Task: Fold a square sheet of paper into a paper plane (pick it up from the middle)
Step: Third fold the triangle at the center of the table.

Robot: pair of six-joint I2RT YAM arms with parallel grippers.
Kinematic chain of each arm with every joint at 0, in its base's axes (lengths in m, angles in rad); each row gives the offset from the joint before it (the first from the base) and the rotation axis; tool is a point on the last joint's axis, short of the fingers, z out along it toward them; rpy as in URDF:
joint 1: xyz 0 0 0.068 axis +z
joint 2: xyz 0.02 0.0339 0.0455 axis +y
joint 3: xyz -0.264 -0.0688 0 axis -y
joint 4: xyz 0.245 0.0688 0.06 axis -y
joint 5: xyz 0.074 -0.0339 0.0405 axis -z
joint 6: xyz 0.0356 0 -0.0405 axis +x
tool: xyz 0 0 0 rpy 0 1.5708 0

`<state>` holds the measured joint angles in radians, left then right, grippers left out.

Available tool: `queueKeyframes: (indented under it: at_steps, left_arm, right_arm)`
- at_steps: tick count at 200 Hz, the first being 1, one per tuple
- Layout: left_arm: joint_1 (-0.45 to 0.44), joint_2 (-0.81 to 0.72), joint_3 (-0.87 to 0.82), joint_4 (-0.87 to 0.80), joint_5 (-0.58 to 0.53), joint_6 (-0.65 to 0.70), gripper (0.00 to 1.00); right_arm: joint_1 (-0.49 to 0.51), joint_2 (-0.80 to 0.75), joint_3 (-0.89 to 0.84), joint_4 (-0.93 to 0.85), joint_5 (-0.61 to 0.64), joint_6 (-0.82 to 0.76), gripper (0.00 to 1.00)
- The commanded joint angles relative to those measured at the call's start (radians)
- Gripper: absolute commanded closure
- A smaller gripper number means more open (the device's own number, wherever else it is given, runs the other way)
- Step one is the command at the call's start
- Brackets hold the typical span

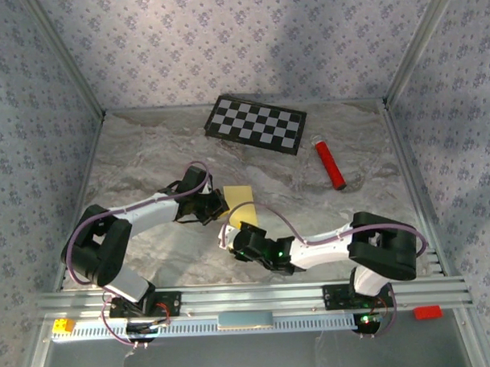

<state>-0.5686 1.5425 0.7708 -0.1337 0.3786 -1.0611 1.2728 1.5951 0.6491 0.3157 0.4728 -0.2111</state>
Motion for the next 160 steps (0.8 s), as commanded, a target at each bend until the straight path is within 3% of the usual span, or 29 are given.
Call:
queueKeyframes:
  at_steps: [1,83,160]
  left_arm:
    - [0.006,-0.024,-0.017,-0.005,0.015,-0.01,1.0]
    - [0.011,-0.039,-0.027,-0.006,0.003,-0.012,1.0]
    - [0.014,-0.041,-0.026,-0.005,0.004,-0.016,1.0]
  right_arm:
    - [0.007,0.018,0.03,0.011,0.067,0.011,0.52]
    - [0.003,0.005,0.015,-0.003,0.062,0.051,0.69]
    - [-0.01,-0.013,0.005,-0.022,0.052,0.104,0.95]
